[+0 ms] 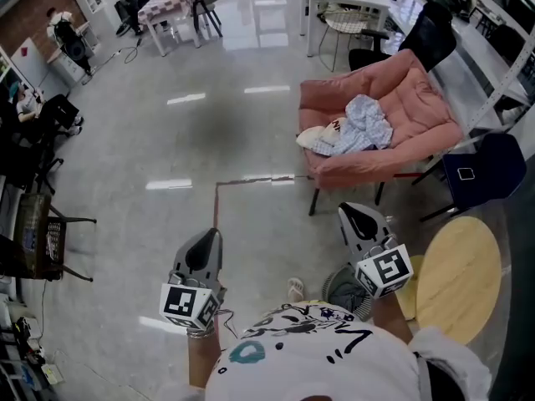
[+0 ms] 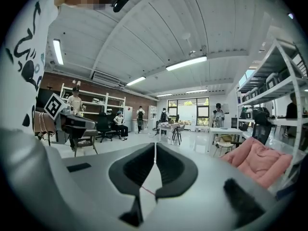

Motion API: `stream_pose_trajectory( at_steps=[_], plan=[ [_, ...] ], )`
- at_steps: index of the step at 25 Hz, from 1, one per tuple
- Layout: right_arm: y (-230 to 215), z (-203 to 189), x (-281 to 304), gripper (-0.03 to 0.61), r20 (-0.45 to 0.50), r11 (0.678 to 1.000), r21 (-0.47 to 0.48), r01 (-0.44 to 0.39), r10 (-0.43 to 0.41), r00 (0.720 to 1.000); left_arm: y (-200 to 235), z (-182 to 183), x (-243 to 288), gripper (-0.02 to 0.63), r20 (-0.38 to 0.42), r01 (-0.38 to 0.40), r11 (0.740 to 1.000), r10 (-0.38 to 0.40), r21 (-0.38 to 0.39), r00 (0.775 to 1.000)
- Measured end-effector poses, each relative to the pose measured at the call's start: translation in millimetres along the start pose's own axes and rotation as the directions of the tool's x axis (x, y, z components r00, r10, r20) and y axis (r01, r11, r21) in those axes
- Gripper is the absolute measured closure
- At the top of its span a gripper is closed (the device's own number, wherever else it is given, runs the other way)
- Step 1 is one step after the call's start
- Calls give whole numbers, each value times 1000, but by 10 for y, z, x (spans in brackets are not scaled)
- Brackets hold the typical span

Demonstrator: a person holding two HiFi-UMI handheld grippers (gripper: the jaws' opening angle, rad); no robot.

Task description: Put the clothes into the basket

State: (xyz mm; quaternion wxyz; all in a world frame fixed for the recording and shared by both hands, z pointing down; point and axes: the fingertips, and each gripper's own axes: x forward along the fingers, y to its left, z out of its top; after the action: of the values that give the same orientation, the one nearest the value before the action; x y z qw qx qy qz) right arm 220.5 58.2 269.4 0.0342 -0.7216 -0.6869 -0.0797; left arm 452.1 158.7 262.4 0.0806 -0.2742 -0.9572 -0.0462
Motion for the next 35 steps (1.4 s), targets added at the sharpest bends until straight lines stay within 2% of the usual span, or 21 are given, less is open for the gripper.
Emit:
stream_pose_trajectory(
  at_steps=[6,11,14,18,26,35],
  plan=[
    [-356,-80,347,549,-3,1000,-4,3,-3,1000,119,7,466,595,3,-14,1000,14,8,1000],
    [-380,-56,716,549,-13,999,20,-40,41,999,272,-130,602,595,-49,-36,999,35,-20,998],
    [-376,-79,982,549,-34,998,15,-62,63,997,453,-223,686,595,-76,-43,998,40,-41,996],
    [-463,31,1363,549,-23,999,35,-41,42,999,805,-98,938,595,-71,-41,998,39,-36,997],
    [-360,491,2098,549,21,999,10,-40,39,999,1427,356,1514,594,-25,49,999,-49,-1,998],
    [-477,409,2565,549,-2,997,33,65,-65,998,1921,364,2129,595,-30,150,989,-150,12,988]
  ],
)
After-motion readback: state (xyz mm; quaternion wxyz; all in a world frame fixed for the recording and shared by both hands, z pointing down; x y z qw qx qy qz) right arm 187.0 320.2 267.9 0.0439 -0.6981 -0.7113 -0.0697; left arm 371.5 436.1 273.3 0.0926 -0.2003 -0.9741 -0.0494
